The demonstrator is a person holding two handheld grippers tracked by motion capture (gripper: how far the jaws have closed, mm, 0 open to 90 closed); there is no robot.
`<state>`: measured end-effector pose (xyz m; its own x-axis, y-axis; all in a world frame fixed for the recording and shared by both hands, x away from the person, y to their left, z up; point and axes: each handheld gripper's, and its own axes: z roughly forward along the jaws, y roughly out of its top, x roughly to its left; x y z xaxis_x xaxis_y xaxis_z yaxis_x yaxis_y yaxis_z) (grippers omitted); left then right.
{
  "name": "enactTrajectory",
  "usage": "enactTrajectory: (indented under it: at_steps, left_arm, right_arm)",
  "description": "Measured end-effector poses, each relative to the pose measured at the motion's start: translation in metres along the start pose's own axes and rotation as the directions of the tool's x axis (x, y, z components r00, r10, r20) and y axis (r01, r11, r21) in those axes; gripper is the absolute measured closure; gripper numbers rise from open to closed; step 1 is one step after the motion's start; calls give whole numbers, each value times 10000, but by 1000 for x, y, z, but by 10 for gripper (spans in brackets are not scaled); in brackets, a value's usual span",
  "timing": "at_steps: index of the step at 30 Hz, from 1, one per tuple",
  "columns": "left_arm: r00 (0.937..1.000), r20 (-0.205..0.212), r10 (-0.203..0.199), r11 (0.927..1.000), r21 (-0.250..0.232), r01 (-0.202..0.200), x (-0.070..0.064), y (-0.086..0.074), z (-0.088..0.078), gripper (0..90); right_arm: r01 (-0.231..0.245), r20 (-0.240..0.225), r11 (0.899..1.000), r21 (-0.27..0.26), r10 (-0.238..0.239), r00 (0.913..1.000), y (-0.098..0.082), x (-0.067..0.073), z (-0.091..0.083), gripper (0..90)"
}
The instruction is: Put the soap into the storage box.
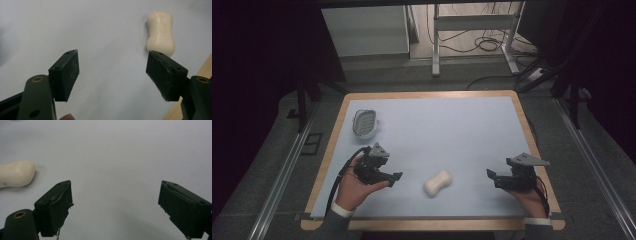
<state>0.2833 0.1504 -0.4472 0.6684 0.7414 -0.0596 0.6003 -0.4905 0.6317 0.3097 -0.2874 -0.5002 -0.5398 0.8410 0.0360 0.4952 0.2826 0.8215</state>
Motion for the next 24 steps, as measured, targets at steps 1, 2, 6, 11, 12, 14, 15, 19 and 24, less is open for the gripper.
enactTrajectory:
  at_steps: [1,2,6,11,12,14,15,19,24]
  left_arm:
    - [10000,19,84,10000,42,-84,-2,2,1,269]
    - [9999,71,92,9999,67,-92,-3,4,2,269]
    - [9992,250,312,9994,159,-316,-10,12,8,268]
    - [9974,481,536,9979,349,-553,-21,22,19,267]
    - [9969,524,593,9973,402,-615,-23,24,22,266]
    - [9959,618,664,9965,473,-694,-28,28,28,266]
    - [9953,662,711,9959,504,-745,-30,30,31,266]
    - [9929,814,862,9936,662,-917,-41,37,42,264]
    - [9878,1066,1133,9893,797,-1220,-54,43,53,261]
  right_arm:
    - [1,17,10000,-4,-1,10000,0,0,0,117]
    - [-18,42,10000,-5,18,10000,-1,-1,-1,117]
    - [-58,21,10000,-38,59,10000,-1,-1,-2,117]
    - [8,50,10000,15,-8,10000,-1,0,0,117]
    - [43,69,10000,36,-44,10000,-2,1,0,117]
    - [76,66,9999,75,-76,9999,-2,1,1,117]
    - [76,66,9999,75,-76,9999,-2,1,1,117]
    - [72,89,9999,124,-73,9999,-2,1,1,117]
    - [66,82,10000,33,-66,9999,-2,0,-1,117]
